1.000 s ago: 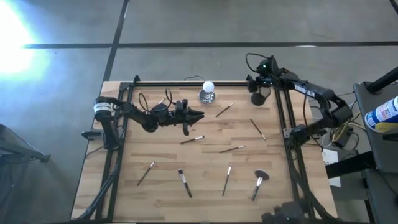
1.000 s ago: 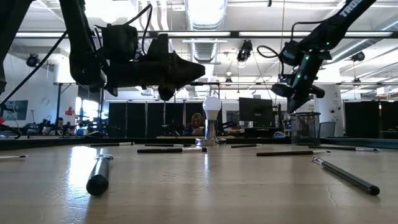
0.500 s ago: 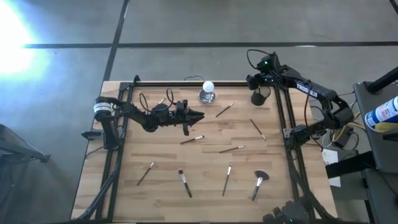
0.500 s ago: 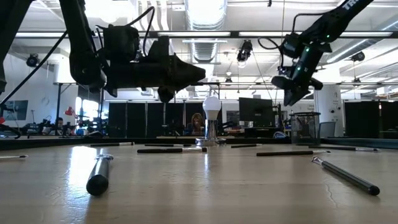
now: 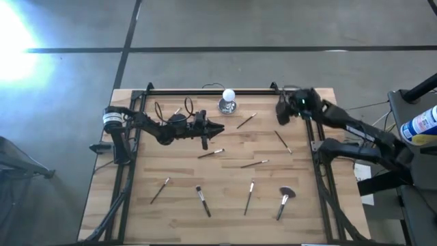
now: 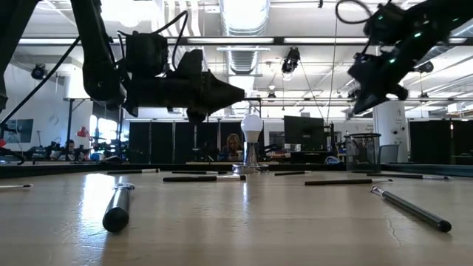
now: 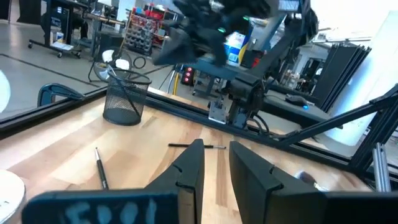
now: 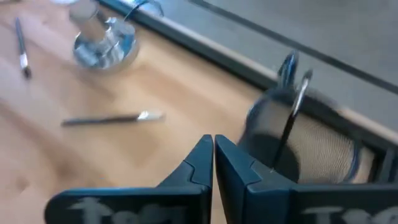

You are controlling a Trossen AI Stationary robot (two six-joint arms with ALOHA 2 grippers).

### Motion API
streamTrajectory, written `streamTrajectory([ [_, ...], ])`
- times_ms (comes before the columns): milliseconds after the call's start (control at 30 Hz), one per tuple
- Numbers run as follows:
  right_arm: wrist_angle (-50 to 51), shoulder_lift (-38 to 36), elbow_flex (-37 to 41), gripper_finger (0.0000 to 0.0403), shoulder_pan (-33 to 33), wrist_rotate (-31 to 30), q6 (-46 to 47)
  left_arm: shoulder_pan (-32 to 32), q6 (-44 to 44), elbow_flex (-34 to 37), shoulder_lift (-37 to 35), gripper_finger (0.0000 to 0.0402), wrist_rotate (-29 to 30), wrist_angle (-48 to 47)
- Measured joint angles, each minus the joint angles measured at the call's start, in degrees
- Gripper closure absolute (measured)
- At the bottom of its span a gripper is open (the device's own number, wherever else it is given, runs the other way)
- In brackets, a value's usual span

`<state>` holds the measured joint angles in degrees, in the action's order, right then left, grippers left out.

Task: Put items in baskets/containers
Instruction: Put the black eyeshadow brush into the black pen holder

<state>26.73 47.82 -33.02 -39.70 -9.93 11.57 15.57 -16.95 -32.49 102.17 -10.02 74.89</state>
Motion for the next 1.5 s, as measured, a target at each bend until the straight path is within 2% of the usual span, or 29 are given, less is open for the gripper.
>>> streamTrajectory([
  [100, 9.04, -3.95, 0.62, 0.0392, 7.90, -6.59, 6.57, 0.00, 0.28, 0.00, 0.00, 0.0333, -0.02, 0.00],
  [167, 15.24, -5.46, 0.50, 0.0393, 13.23, -8.87, 11.73, 0.00, 0.31, 0.00, 0.00, 0.0333, -0.02, -0.01],
  [333, 19.17, -5.86, 0.55, 0.0394, 25.47, -7.79, 22.46, 0.00, 0.33, 0.00, 0.00, 0.0333, -0.04, -0.98],
  [467, 24.71, -3.57, 1.66, 0.0394, 30.25, -7.61, 32.97, 0.00, 0.33, 0.02, 0.00, 0.0333, -0.38, -1.44],
  [667, 26.44, 1.41, 3.73, 0.0365, 31.34, -3.48, 39.53, 0.00, 0.33, 0.02, 0.00, 0.0333, -1.15, -1.40],
  [867, 25.21, 7.38, 5.89, 0.0315, 31.30, -0.72, 41.01, -0.02, 0.00, 0.02, 0.00, 0.0333, -1.74, -1.40],
  [1000, 21.78, 10.66, 6.19, 0.0296, 31.30, 1.14, 40.08, -0.02, -0.02, 0.02, 0.00, 0.0333, -1.97, -1.38],
  [1167, 20.55, 14.33, 6.37, 0.0300, 31.24, 2.26, 38.96, -0.02, -0.23, 0.02, 0.00, 0.0333, -2.14, -1.36],
  [1500, 17.22, 18.95, 8.26, 0.0339, 31.21, 2.30, 37.29, 0.00, -0.84, 0.02, 0.00, 0.0333, -2.56, -1.40],
])
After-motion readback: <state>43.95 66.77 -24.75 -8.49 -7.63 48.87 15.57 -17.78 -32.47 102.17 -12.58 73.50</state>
